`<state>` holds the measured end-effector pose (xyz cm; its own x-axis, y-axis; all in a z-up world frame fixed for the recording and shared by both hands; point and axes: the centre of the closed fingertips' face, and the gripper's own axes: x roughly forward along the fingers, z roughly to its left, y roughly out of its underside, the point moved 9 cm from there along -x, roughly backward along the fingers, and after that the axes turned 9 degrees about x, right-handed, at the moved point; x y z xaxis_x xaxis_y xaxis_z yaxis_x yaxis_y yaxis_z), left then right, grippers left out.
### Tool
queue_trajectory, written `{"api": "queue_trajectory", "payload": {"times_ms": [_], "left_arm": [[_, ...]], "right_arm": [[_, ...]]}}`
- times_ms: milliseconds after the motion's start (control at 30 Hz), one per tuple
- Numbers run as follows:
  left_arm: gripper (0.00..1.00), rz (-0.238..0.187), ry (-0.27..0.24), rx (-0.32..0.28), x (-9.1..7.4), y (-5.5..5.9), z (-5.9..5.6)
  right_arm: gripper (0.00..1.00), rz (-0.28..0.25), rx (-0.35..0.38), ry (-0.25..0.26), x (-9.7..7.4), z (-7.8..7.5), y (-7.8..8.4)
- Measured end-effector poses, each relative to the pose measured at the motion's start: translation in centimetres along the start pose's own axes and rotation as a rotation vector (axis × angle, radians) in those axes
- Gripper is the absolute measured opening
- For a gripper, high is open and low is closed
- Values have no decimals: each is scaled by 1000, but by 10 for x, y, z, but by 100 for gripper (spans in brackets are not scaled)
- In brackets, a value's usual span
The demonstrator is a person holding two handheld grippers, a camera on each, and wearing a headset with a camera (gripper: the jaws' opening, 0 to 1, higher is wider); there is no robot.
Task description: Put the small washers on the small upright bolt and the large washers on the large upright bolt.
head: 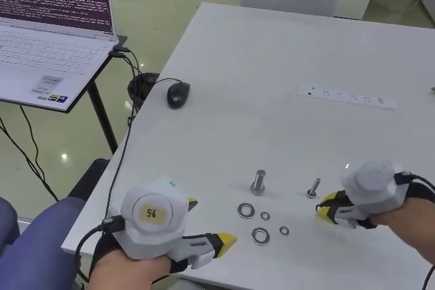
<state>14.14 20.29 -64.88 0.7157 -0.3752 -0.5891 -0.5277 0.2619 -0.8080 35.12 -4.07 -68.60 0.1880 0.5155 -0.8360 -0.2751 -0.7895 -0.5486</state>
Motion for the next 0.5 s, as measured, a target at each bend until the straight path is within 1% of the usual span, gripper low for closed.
{"api": "queue_trajectory", "payload": {"times_ms": [100, 167, 200, 267, 400, 500], "left_arm": [[55, -1, 0, -1, 1, -1, 0], [55, -1, 1, -1, 1, -1, 0], [55, -3, 1, -2, 2, -1, 0], [55, -3, 2, -3, 2, -2, 0], [55, -2, -1, -8, 1, -1, 1], [55, -2, -5, -13, 0, -1, 1]], "right_arm": [[13, -16, -7, 30, -7, -16, -13], [13, -15, -9, 33, -7, -22, -18], [13, -15, -14, 38, -8, -22, -22], [13, -8, -21, 33, 0, -29, -26], [13, 25, -49, 15, 3, -21, -29], [13, 38, -60, 5, 6, -17, -30]]}}
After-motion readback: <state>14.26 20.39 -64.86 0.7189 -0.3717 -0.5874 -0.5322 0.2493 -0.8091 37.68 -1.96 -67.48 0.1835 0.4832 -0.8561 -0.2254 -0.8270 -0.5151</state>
